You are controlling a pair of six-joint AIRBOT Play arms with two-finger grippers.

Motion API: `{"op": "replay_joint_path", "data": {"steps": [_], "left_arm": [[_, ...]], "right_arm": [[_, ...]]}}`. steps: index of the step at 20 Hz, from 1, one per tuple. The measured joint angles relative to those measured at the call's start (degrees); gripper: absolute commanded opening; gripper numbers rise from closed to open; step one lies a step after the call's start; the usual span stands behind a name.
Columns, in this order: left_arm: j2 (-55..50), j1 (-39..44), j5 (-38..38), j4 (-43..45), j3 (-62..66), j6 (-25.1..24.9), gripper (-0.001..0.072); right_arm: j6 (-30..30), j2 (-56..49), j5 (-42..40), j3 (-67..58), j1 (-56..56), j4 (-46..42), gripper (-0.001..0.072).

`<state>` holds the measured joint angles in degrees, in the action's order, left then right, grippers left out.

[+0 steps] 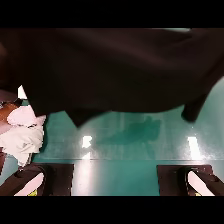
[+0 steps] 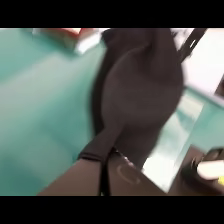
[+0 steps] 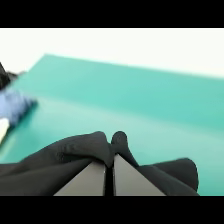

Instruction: Fold the shirts.

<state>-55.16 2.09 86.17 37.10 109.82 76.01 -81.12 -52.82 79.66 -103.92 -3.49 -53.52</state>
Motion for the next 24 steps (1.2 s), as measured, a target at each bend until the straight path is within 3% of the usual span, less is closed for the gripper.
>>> {"op": "replay_joint_path", "data": {"steps": [4,6,10,13,14,15,16,17,21,24], "left_arm": [[-0.2,0.0,1.2,8.9,-17.1,1.1,0.0023],[-0.3,0.0,-1.7,11.3,-29.7,1.1,0.0023],[-0.4,0.0,-18.9,13.9,-54.0,-0.5,0.0023],[-0.4,0.0,-33.6,14.5,-62.8,-1.0,0.0025],[-0.4,0.0,-37.7,14.6,-64.1,-1.1,0.0135],[-0.4,0.0,-40.9,14.8,-64.8,-1.3,0.0350],[-0.4,0.0,-43.5,15.0,-65.2,-1.3,0.0430],[-0.4,-0.1,-45.5,15.0,-65.3,-1.3,0.0431],[-0.4,-4.1,-48.6,15.4,-63.5,-1.3,0.0431],[-0.4,-10.7,-43.4,15.6,-61.5,-1.7,0.0432]], "right_arm": [[-3.3,0.7,4.6,16.0,0.3,-1.3,0.0017],[-3.9,-0.6,4.5,24.7,1.6,-1.4,0.0017],[-4.5,-6.9,-3.3,37.6,5.6,-1.6,0.0017],[-4.2,-13.6,-12.4,40.8,9.1,-1.4,0.0018],[-4.1,-15.6,-14.8,40.6,9.9,-1.4,0.0019],[-4.0,-17.9,-17.2,39.7,10.6,-1.4,0.0065],[-4.0,-19.8,-18.7,38.5,11.0,-1.5,0.0305],[-3.9,-21.7,-20.0,36.8,11.2,-1.6,0.0421],[-3.8,-26.1,-19.6,28.3,9.3,-1.6,0.0420],[-3.8,-26.2,-14.8,22.9,6.4,-1.4,0.0419]]}}
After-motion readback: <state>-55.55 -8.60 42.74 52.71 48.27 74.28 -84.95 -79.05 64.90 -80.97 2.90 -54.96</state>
